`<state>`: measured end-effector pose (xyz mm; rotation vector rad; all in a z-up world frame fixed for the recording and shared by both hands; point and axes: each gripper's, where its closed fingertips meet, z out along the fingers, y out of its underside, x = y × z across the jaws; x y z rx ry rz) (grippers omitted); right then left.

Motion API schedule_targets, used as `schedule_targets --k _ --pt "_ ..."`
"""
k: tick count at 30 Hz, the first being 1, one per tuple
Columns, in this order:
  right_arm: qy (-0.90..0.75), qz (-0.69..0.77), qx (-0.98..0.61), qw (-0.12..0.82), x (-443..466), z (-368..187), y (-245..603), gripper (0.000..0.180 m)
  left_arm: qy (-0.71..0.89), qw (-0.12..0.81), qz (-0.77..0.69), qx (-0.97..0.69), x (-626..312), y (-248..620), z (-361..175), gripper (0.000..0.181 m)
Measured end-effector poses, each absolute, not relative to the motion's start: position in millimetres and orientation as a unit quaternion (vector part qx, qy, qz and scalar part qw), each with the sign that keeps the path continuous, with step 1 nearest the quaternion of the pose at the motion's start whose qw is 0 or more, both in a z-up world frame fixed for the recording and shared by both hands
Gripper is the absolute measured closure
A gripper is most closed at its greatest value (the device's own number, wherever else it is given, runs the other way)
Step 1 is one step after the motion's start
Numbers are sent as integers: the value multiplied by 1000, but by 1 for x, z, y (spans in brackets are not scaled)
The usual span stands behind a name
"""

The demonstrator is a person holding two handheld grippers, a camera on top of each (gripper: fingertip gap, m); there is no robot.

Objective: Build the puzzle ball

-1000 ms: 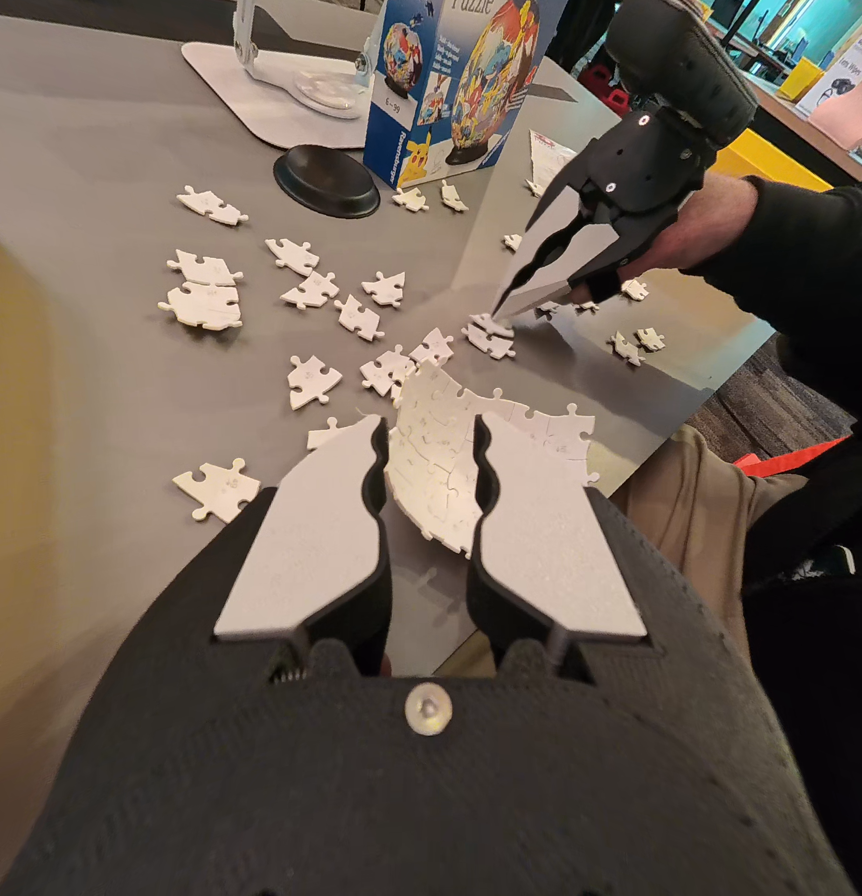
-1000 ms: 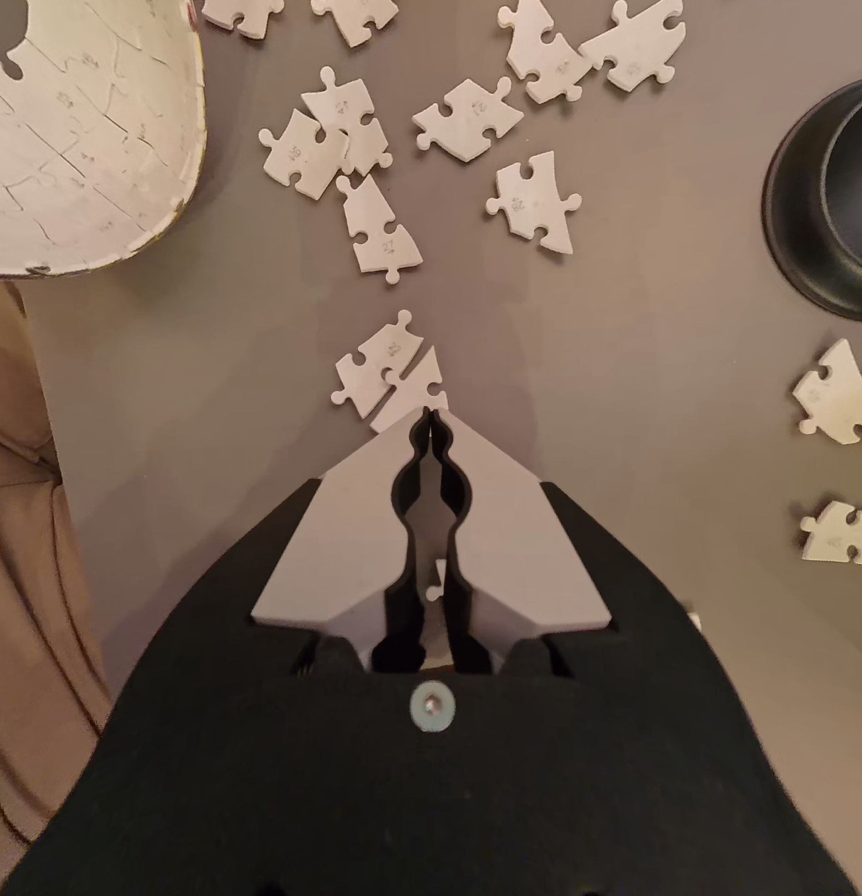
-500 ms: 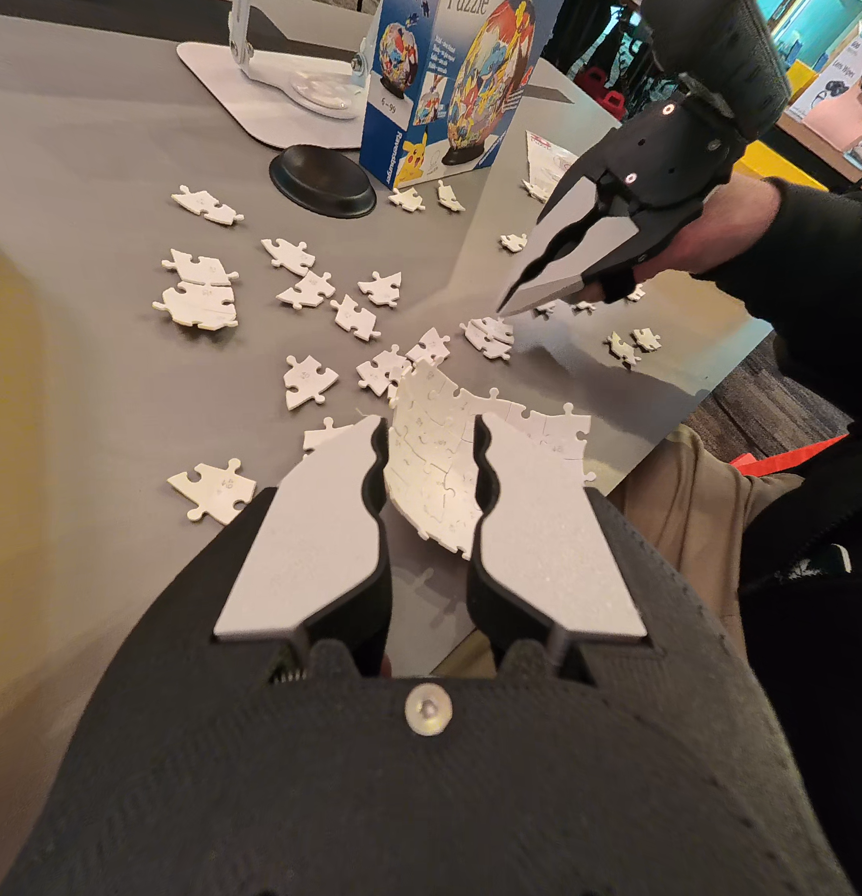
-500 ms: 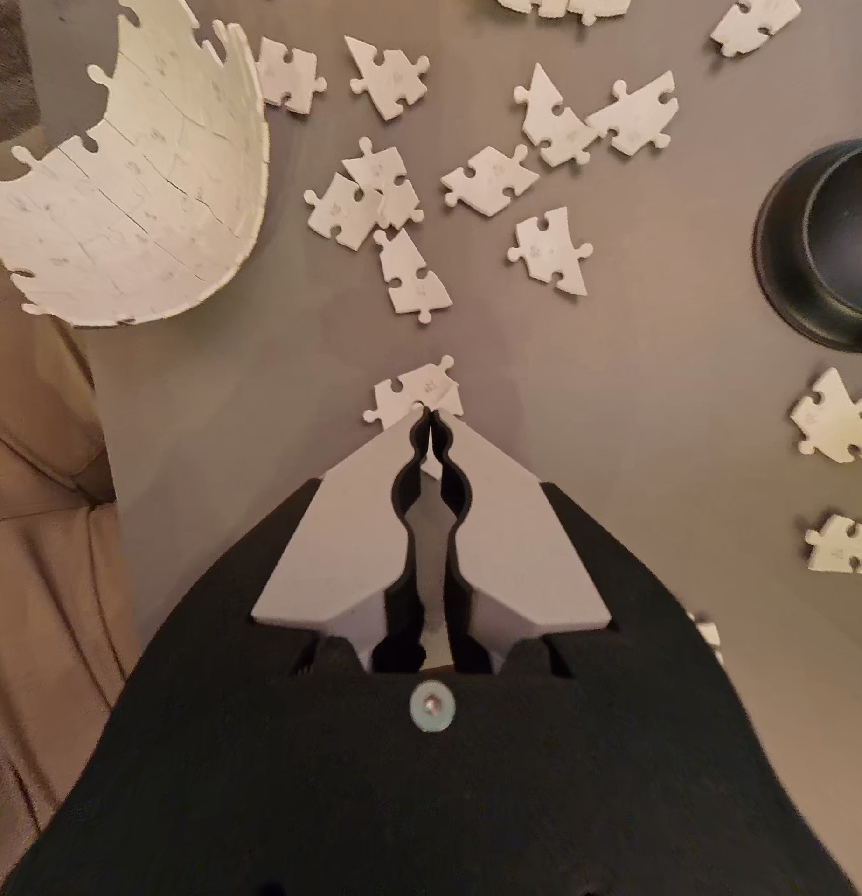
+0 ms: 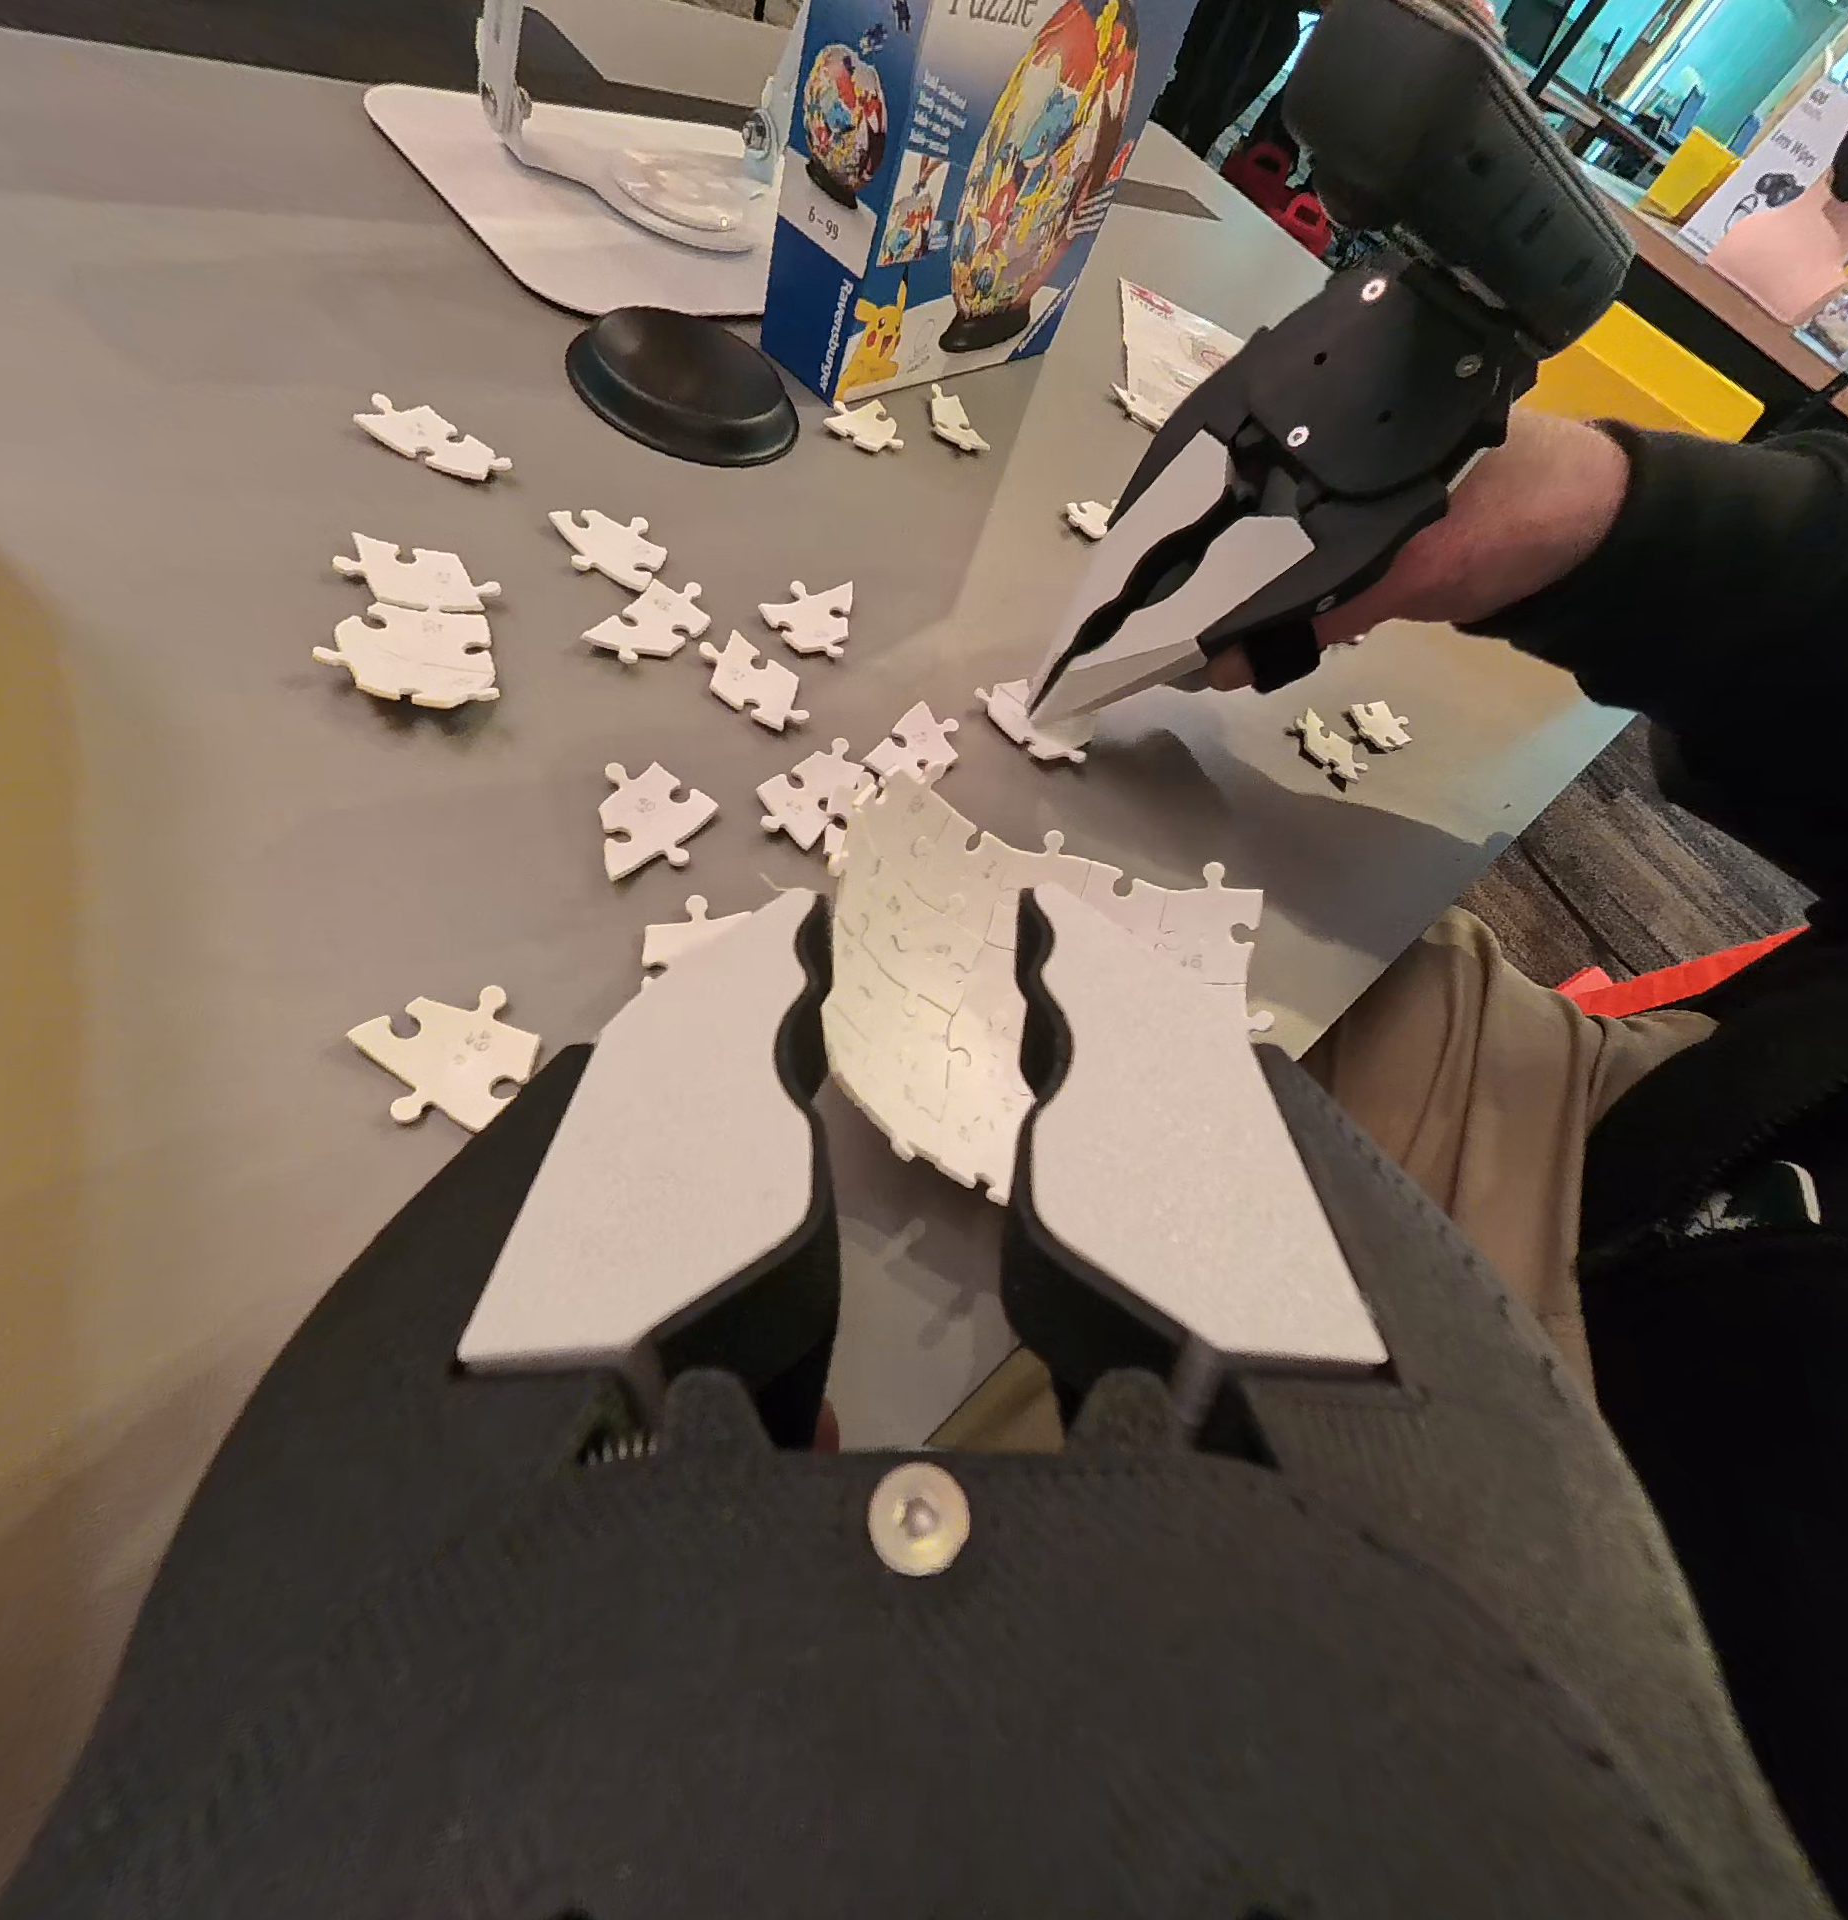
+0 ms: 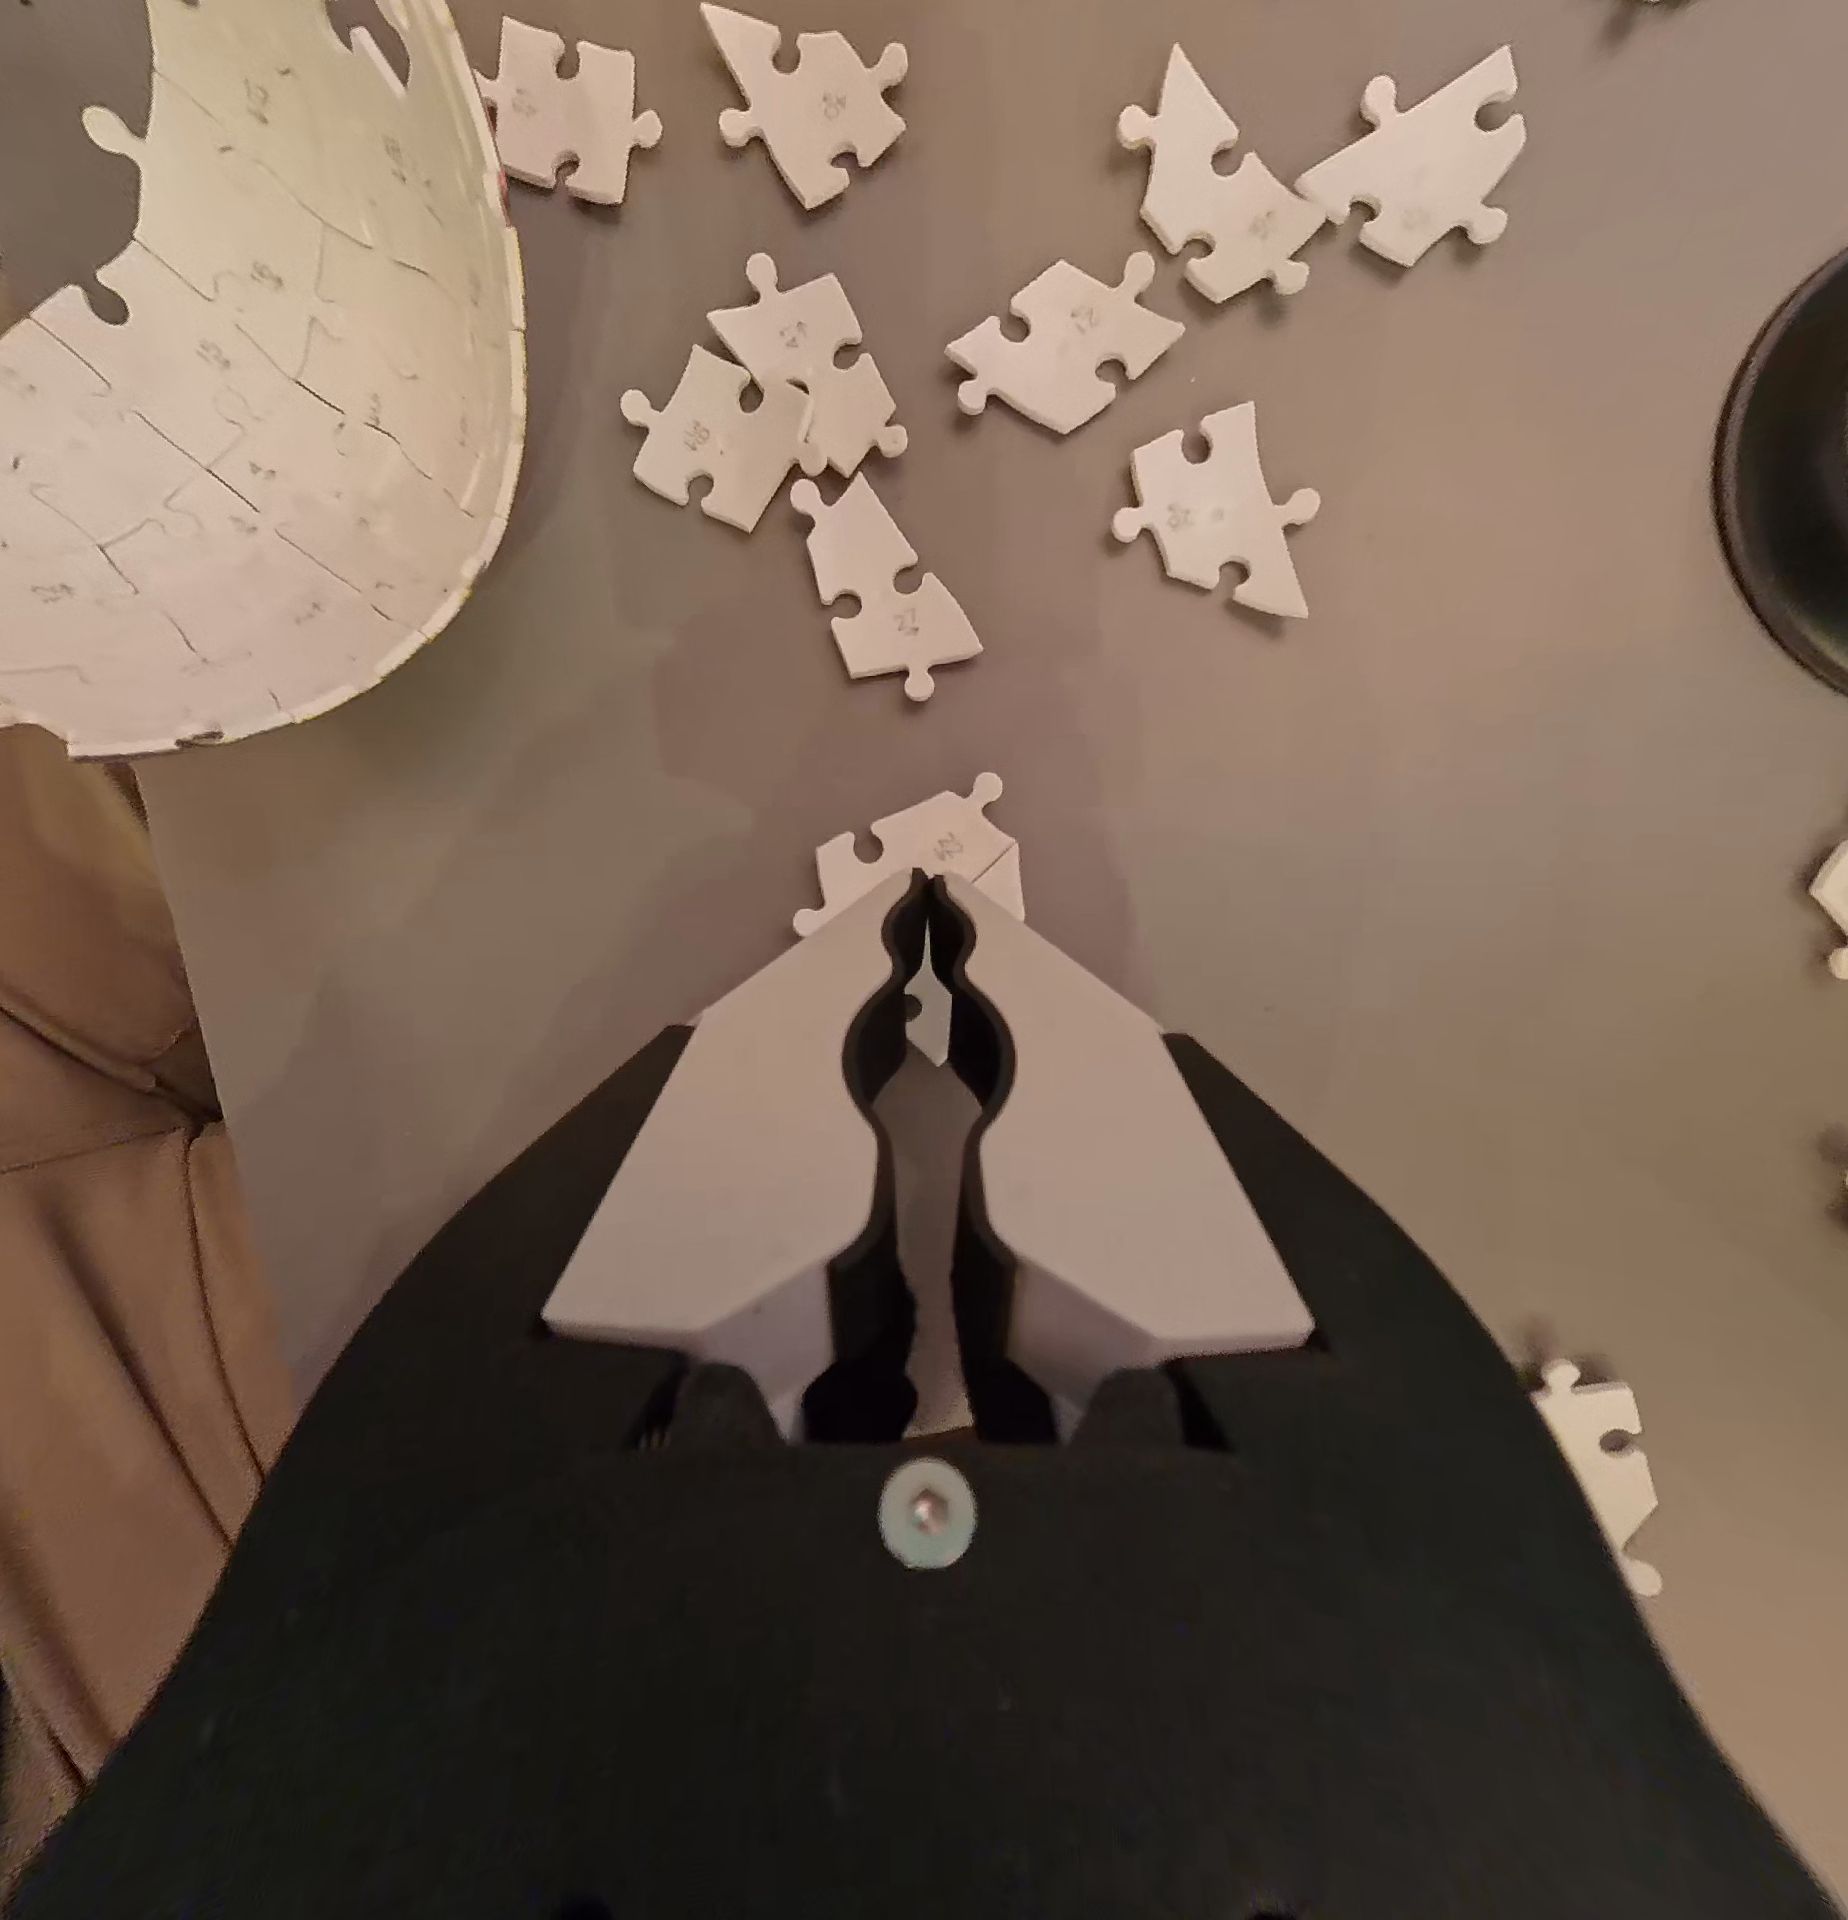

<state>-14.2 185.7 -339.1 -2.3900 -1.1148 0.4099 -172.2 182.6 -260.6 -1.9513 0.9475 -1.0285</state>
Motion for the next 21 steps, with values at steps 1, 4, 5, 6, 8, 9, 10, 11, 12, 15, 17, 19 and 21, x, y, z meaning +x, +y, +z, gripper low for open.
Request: schedule_targets --k 1,4,5,6,8,9,10,11,12,15,17,19,21 --pt "-404 148 -871 236 -14 -339 186 180 368 362 -400 -758 -172 182 -261 147" --pt "-390 155 -874 244 -14 -339 186 180 369 362 -400 -757 -172 182 -260 147" --pt "-391 152 -874 246 -14 -339 186 180 368 363 -400 -756 -172 182 -260 147" --pt "-396 142 -873 248 -14 -339 186 180 368 364 -401 -756 -172 182 -259 147" --pt "-400 136 -871 250 -15 -339 186 180 368 364 -400 -756 -173 183 -259 147" --pt "-394 146 -872 252 -16 -338 186 180 367 365 -400 -756 -173 183 -259 147" --pt "-383 161 -872 258 -17 -335 186 180 367 366 -399 -756 -174 183 -258 147" --pt "-375 173 -871 266 -17 -330 188 180 366 367 -399 -757 -175 183 -258 147" --pt "-371 177 -869 274 -15 -324 190 180 365 368 -398 -757 -176 183 -258 147" --pt "-371 168 -868 285 -7 -316 195 180 361 370 -396 -759 -179 185 -258 147" --pt "-367 172 -865 298 -5 -311 198 180 361 370 -394 -760 -180 186 -258 147" --pt "-364 177 -863 301 -3 -307 199 180 360 369 -393 -762 -180 186 -260 147" --pt "-358 175 -864 306 3 -305 202 180 359 366 -387 -766 -182 187 -263 147"
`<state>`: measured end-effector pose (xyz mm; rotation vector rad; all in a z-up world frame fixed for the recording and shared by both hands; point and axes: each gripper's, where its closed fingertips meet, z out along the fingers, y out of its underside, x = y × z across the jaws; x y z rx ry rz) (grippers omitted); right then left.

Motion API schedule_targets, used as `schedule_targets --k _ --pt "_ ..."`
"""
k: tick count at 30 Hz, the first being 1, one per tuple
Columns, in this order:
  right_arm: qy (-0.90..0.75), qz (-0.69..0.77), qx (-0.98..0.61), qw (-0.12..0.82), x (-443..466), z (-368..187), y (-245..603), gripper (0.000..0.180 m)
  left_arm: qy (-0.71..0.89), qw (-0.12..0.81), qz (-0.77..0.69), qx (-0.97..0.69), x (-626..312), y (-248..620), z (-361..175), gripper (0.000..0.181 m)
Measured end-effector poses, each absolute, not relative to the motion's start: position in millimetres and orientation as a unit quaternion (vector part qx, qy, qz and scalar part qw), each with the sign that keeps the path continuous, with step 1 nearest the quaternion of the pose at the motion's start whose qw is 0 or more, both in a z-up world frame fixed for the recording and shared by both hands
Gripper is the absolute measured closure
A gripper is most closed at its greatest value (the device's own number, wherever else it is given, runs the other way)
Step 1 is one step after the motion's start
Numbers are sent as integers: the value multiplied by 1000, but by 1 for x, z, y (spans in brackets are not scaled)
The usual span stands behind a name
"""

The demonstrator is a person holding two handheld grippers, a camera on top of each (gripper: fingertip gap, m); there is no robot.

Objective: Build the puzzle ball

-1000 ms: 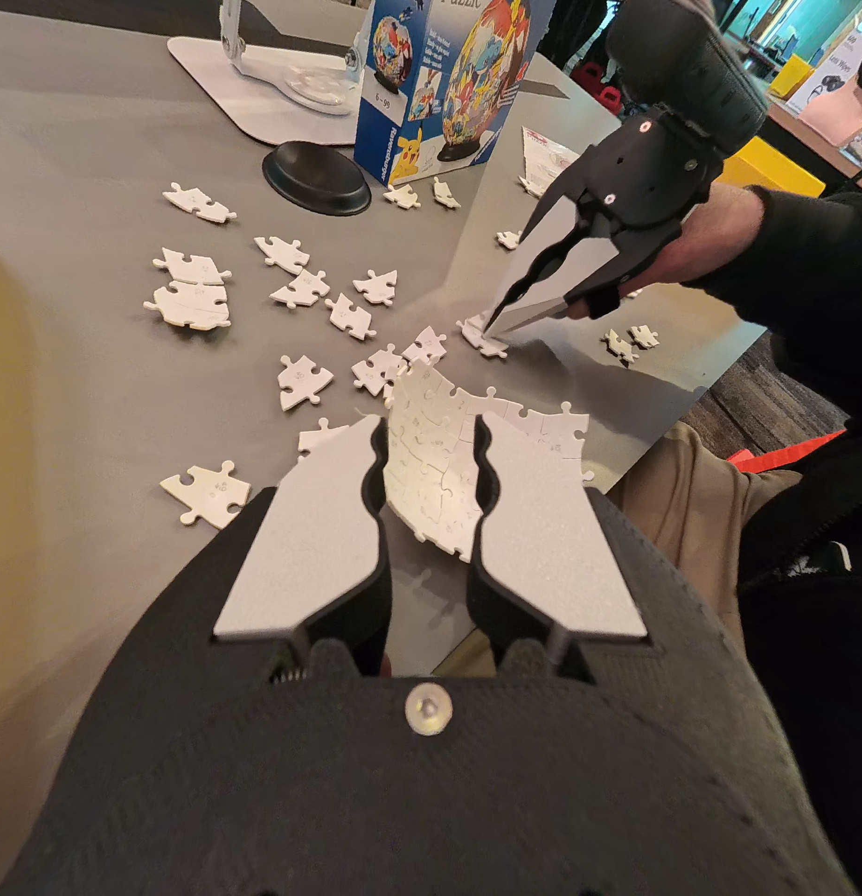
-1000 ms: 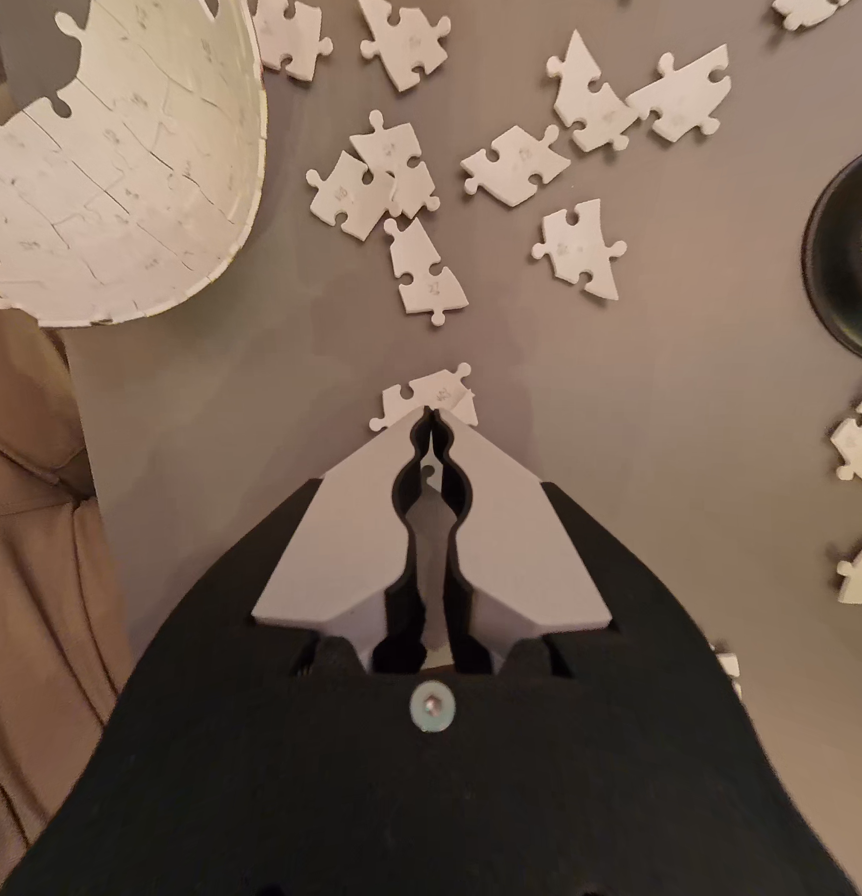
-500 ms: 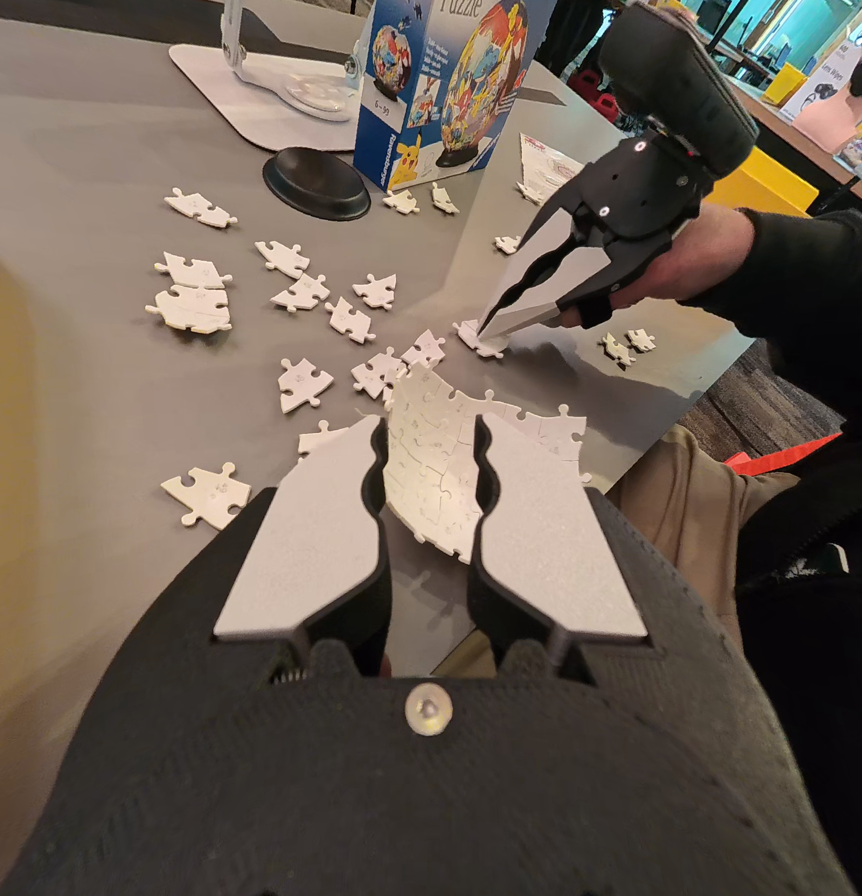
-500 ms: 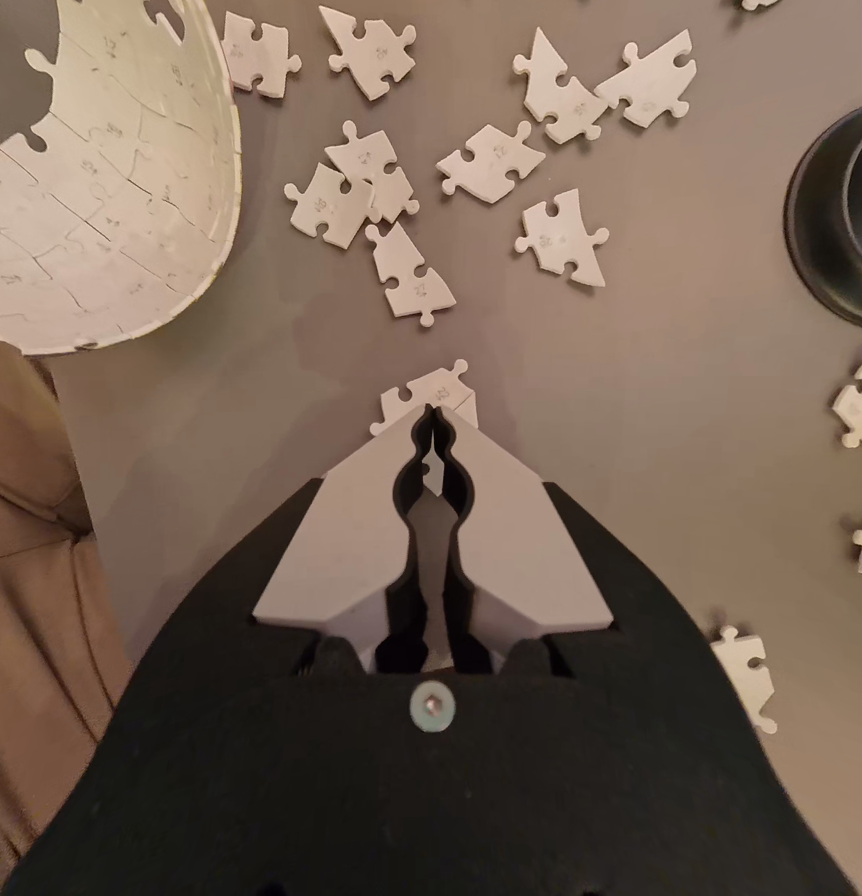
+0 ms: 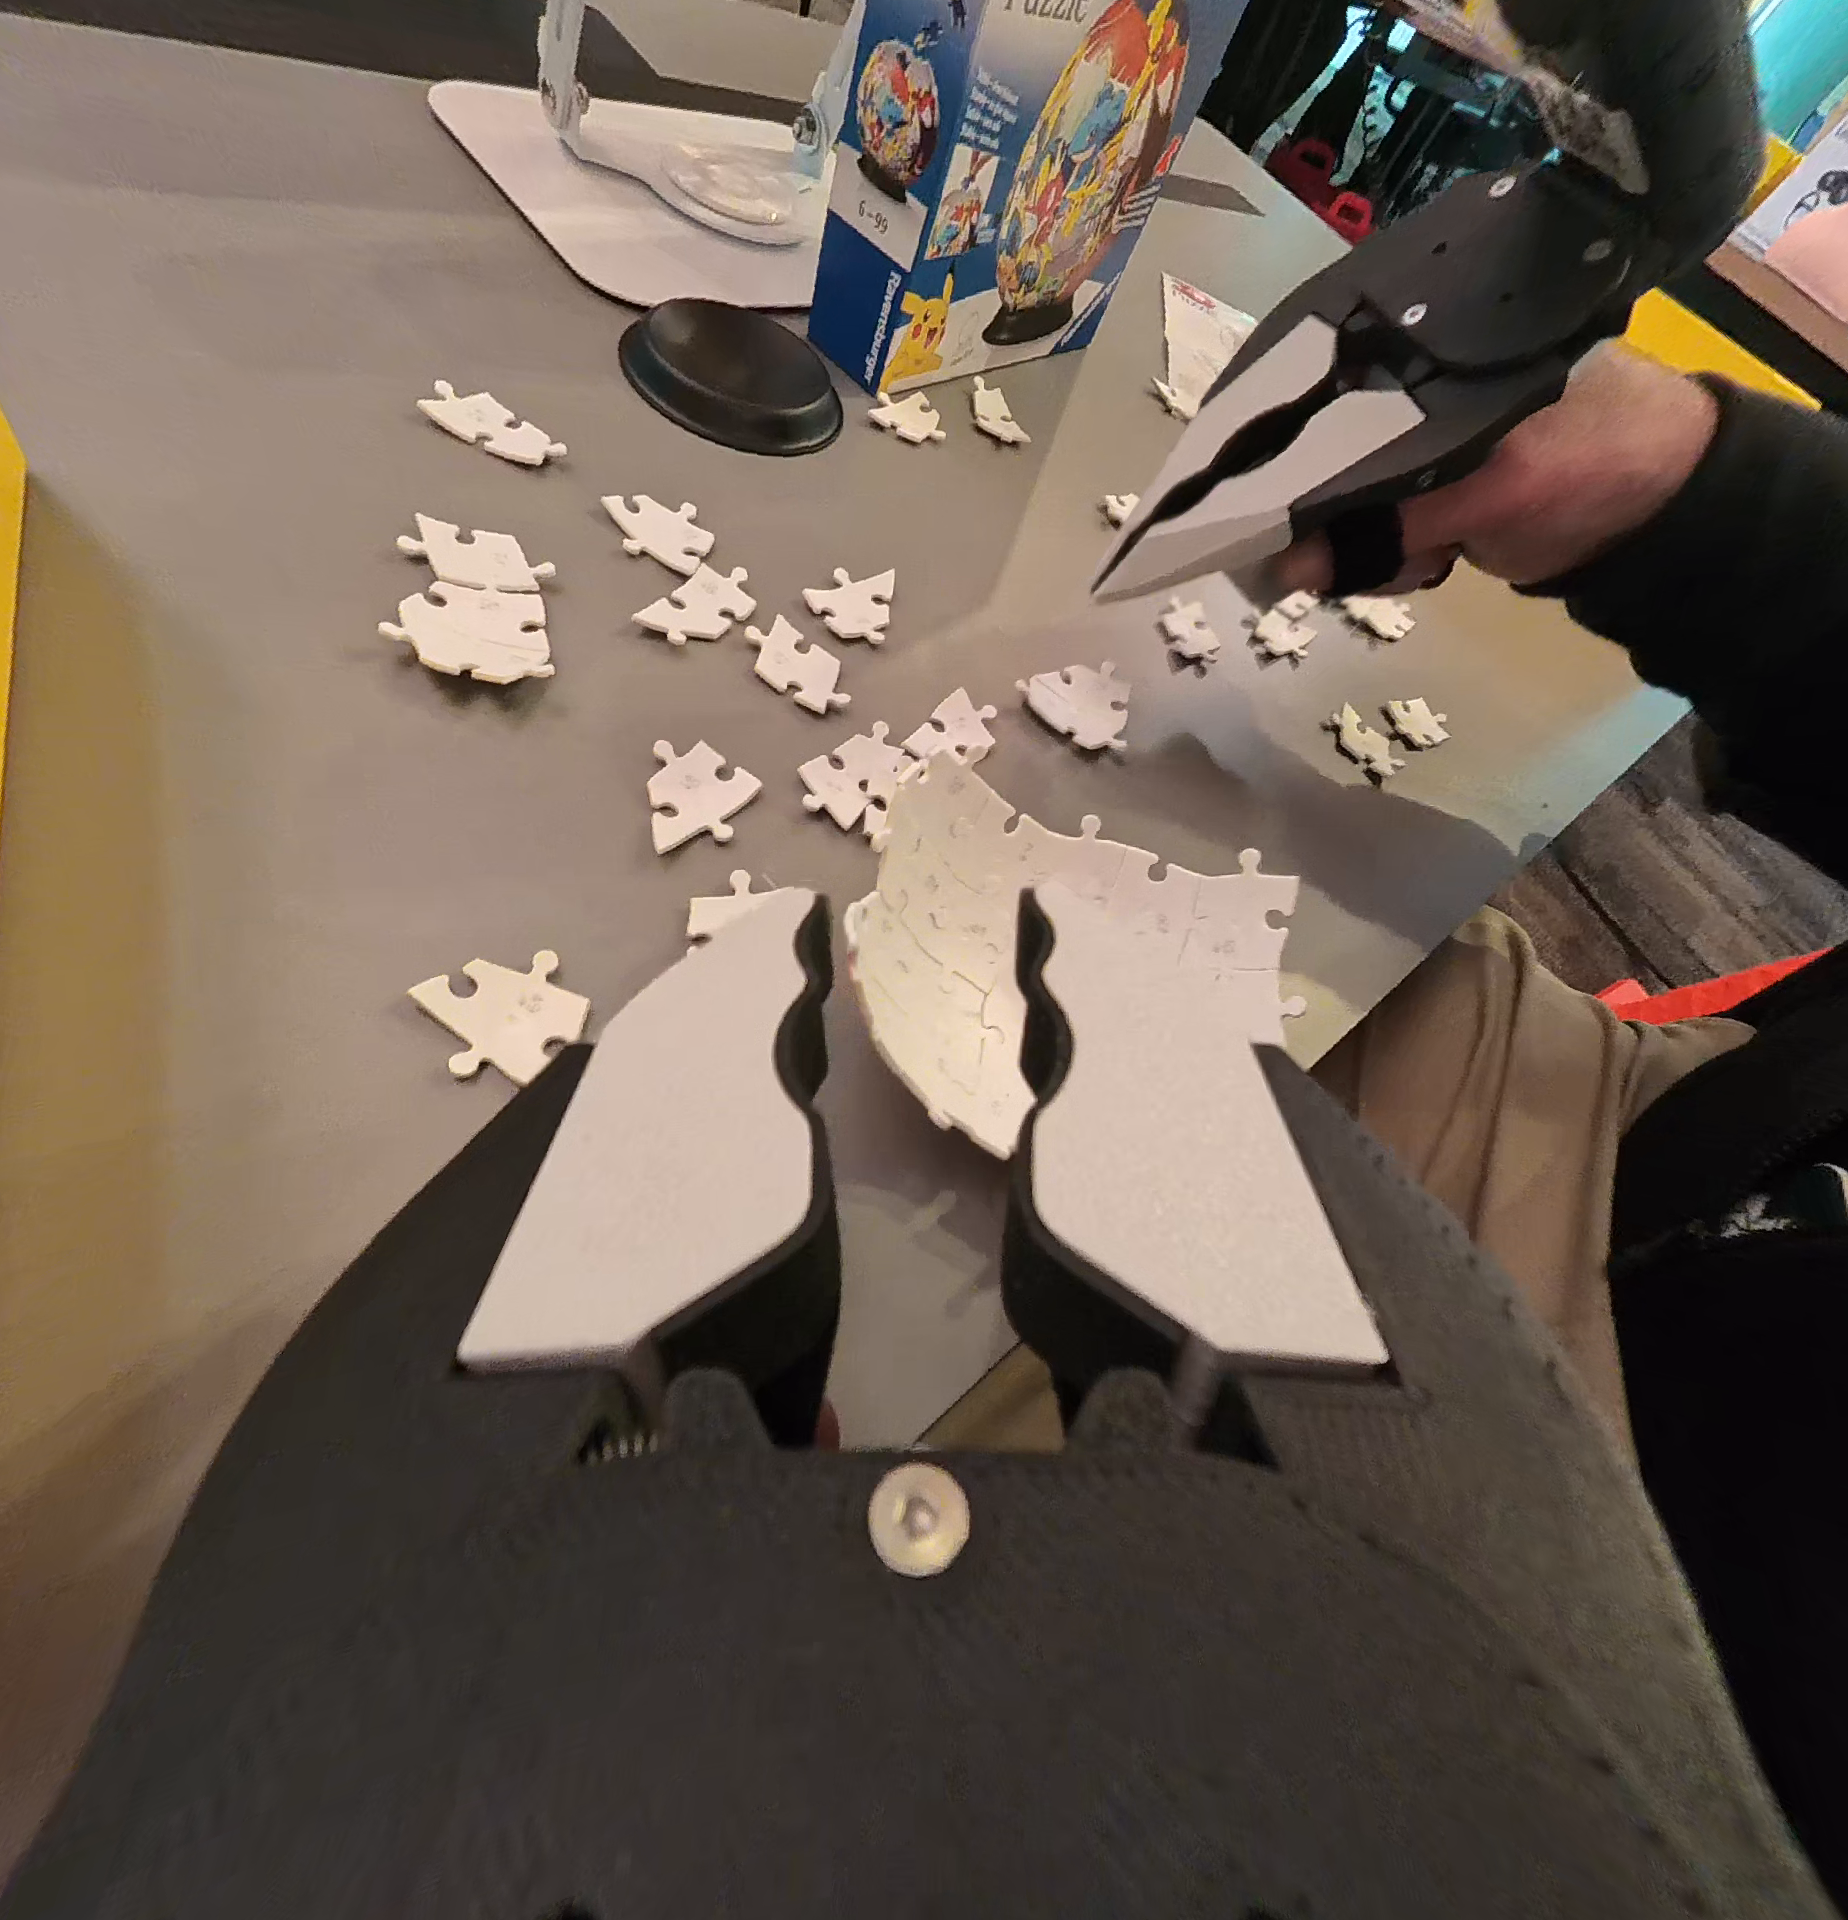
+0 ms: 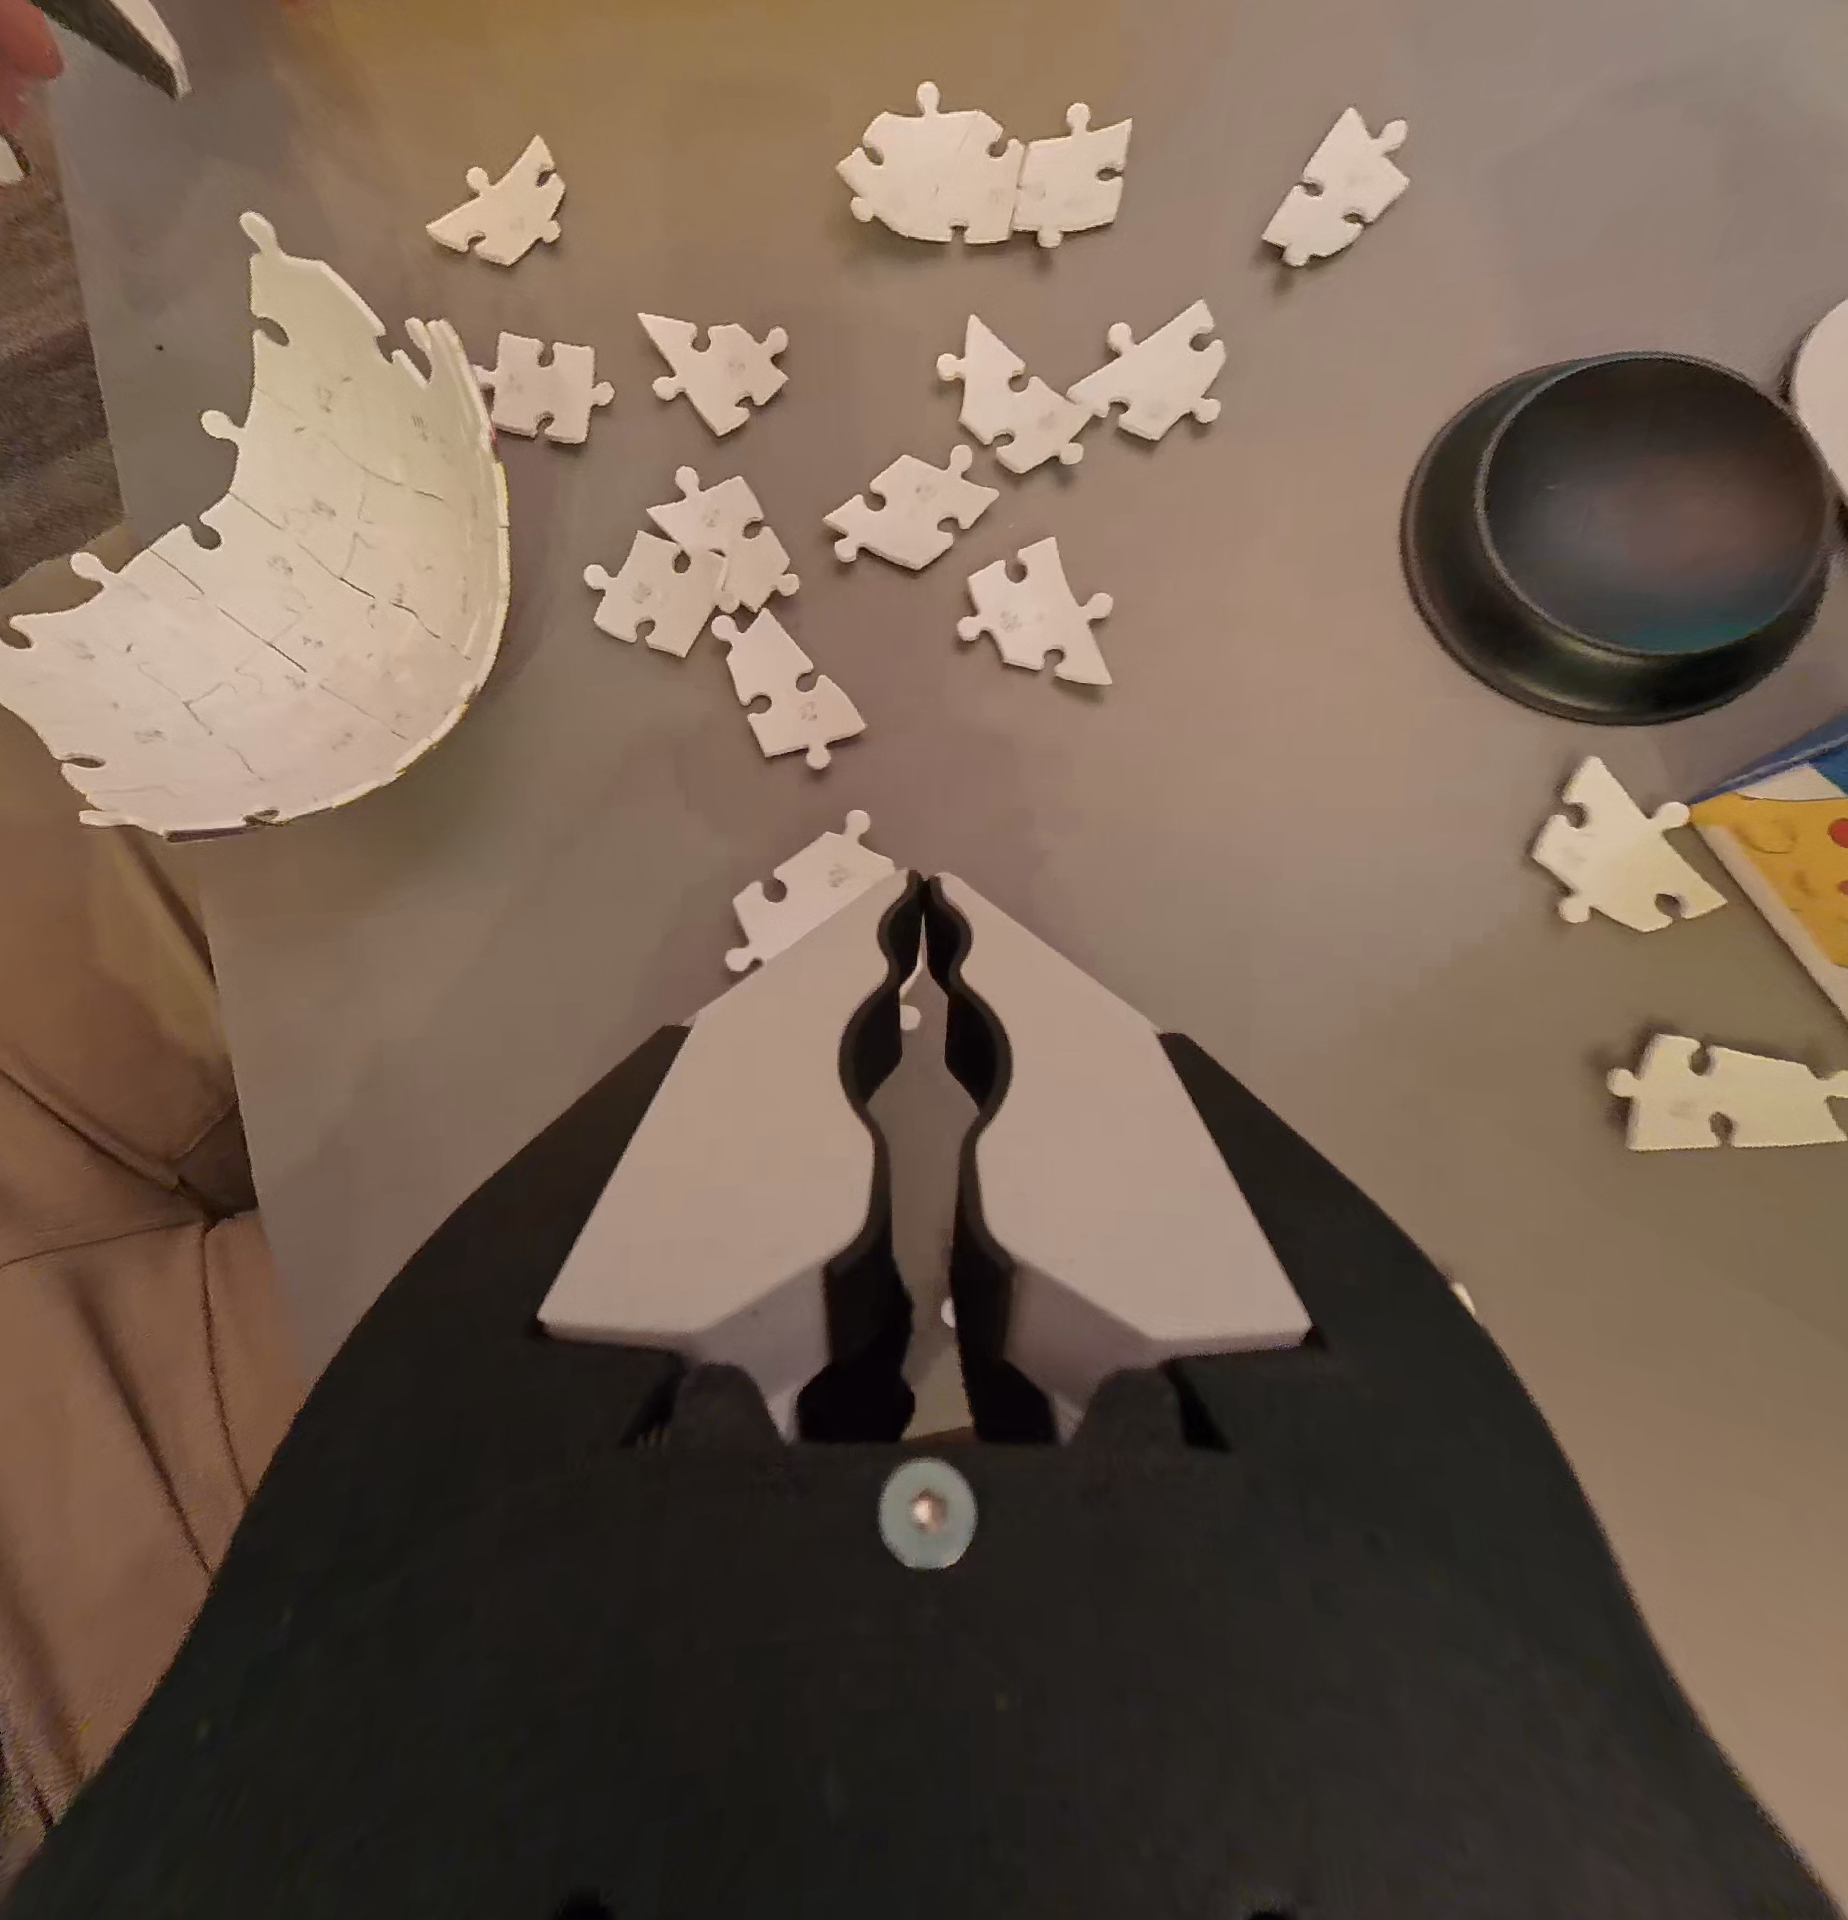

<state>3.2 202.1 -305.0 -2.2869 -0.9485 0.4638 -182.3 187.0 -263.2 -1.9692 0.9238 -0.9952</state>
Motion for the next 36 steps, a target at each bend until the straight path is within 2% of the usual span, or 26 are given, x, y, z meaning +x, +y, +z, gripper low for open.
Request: schedule_targets --k 25,36 --pt "-284 141 -886 337 97 -296 232 162 330 354 -383 -787 -186 204 -290 143" --pt "-370 153 -886 233 121 -316 180 161 322 351 -390 -788 -186 207 -294 143"
